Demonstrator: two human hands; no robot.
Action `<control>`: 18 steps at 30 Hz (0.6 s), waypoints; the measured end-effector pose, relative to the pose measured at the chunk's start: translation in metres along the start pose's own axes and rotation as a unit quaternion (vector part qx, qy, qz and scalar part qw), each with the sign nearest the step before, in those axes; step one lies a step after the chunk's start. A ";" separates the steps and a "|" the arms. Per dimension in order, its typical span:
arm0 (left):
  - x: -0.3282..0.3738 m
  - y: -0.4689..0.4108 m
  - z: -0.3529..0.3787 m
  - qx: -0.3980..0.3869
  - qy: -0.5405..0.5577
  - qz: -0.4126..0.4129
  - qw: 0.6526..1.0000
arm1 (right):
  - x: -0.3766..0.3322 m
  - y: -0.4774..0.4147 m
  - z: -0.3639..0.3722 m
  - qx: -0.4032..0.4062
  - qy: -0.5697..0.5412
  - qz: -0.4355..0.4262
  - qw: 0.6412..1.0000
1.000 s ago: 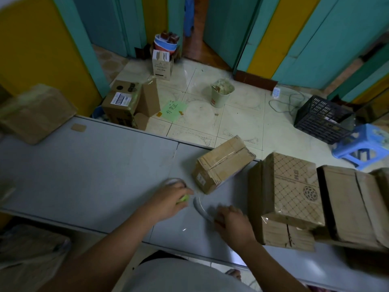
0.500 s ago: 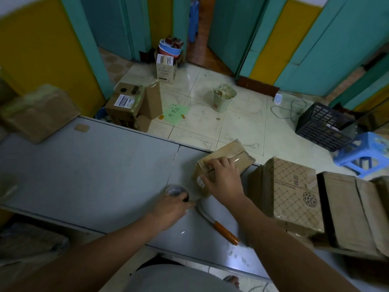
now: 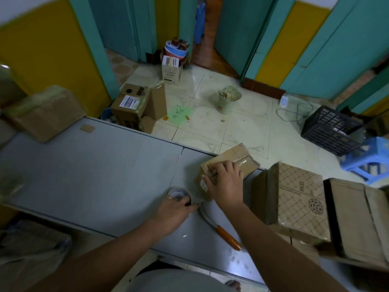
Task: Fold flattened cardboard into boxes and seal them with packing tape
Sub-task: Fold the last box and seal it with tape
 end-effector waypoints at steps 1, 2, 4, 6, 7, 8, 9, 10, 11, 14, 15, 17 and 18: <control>0.001 0.000 -0.001 0.009 -0.006 0.005 1.000 | -0.001 -0.001 0.001 -0.002 0.012 -0.002 1.000; 0.002 -0.001 -0.001 0.017 -0.011 0.009 1.000 | -0.002 0.000 0.002 -0.003 0.022 -0.006 1.000; 0.001 0.000 0.000 0.020 -0.018 0.004 1.000 | -0.005 0.001 0.003 -0.006 0.029 -0.010 1.000; 0.000 0.001 0.001 0.007 0.001 -0.006 1.000 | -0.004 0.002 0.001 -0.010 0.014 -0.005 1.000; -0.003 0.002 0.000 -0.002 0.030 -0.015 0.999 | -0.003 0.003 -0.001 -0.006 -0.006 -0.007 1.000; -0.007 0.004 -0.001 -0.003 0.075 -0.031 0.997 | -0.002 0.005 -0.006 0.004 -0.035 -0.012 0.999; -0.013 0.006 0.002 -0.003 0.115 -0.050 0.992 | 0.000 0.007 -0.011 0.019 -0.068 -0.022 0.997; -0.018 0.008 0.001 0.009 0.147 -0.055 0.988 | 0.001 0.010 -0.016 0.035 -0.096 -0.037 0.994; -0.022 0.011 -0.001 0.028 0.185 -0.058 0.981 | 0.003 0.014 -0.022 0.051 -0.115 -0.053 0.991; -0.033 0.017 -0.011 0.077 0.291 -0.074 0.951 | 0.012 0.021 -0.033 0.080 -0.139 -0.065 0.985; -0.036 0.019 -0.015 0.087 0.314 -0.074 0.942 | 0.016 0.021 -0.034 0.077 -0.143 -0.050 0.986; -0.041 0.019 -0.020 0.100 0.348 -0.086 0.928 | 0.022 0.019 -0.030 0.034 -0.107 -0.024 0.993; -0.044 0.017 -0.022 0.106 0.358 -0.094 0.923 | 0.023 0.018 -0.024 0.006 -0.070 -0.018 0.997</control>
Point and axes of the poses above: each hand's wrist, its own y-axis away from the middle knuckle, its own z-axis out of the palm, x = y × z, the point moved 7 cm from there along -y, towards the middle knuckle, and after that the axes turned 5 degrees about z, right-handed, at the moved point
